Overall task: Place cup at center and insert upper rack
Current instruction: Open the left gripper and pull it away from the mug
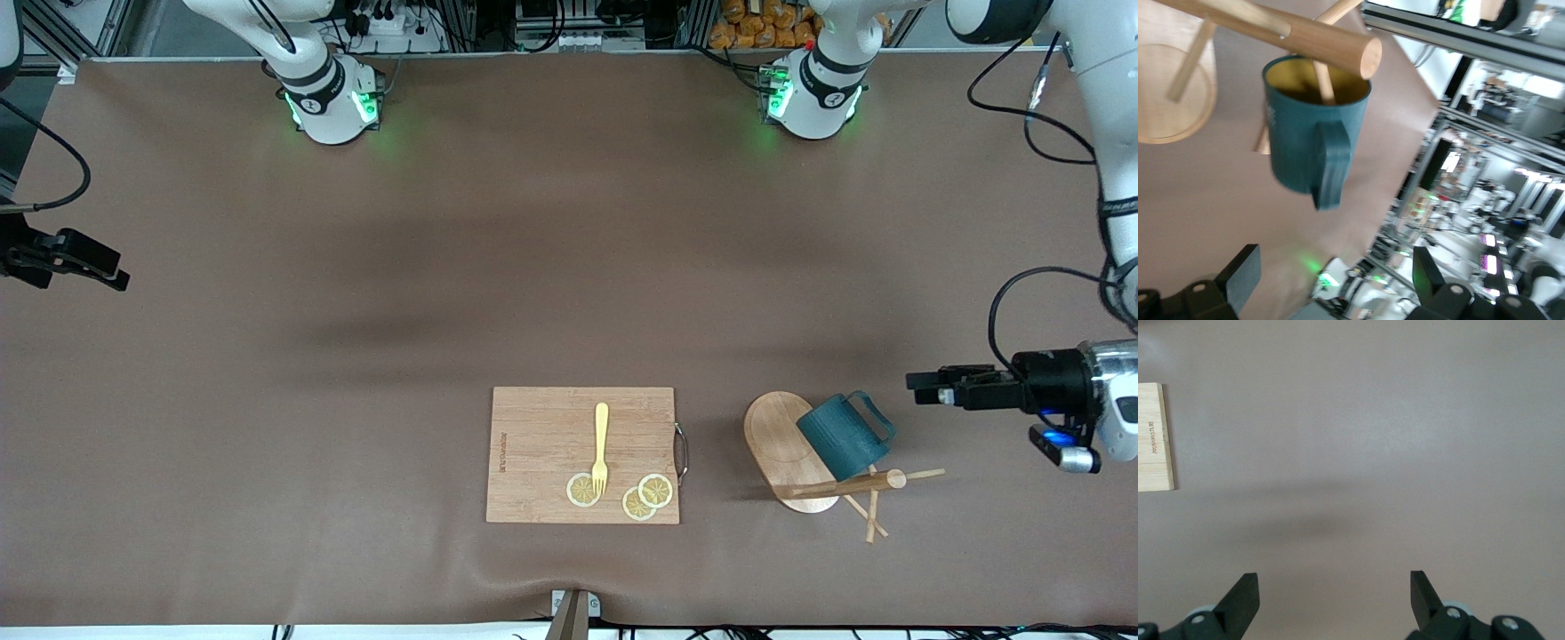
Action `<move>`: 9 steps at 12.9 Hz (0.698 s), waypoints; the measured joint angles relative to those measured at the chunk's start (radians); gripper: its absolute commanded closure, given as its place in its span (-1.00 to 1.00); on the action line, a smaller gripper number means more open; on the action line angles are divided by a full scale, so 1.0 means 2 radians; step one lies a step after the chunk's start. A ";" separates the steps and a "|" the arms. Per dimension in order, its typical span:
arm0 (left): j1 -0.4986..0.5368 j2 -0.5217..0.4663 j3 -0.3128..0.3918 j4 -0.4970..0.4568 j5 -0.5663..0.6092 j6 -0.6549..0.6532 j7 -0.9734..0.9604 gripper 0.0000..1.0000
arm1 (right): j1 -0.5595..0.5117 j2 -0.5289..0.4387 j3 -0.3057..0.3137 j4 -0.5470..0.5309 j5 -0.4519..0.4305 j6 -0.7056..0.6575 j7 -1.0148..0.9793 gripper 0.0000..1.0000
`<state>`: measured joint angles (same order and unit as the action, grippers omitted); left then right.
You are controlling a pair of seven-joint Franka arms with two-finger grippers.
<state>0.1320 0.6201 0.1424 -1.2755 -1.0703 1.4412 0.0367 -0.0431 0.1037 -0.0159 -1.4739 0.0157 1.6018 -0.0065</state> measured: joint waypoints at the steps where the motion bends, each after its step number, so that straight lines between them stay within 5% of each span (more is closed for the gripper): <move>1: 0.000 -0.013 0.000 0.000 0.029 0.000 -0.001 -1.00 | 0.000 0.000 0.000 0.000 0.000 0.000 0.000 -1.00; 9: -0.034 -0.108 -0.007 0.000 0.307 0.014 -0.005 -1.00 | 0.000 0.000 -0.001 0.000 0.000 0.000 0.000 -1.00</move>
<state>0.0646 0.4041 0.1285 -1.2759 -0.4557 1.4701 0.0260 -0.0432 0.1037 -0.0176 -1.4737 0.0150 1.6018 -0.0065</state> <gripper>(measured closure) 0.000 0.000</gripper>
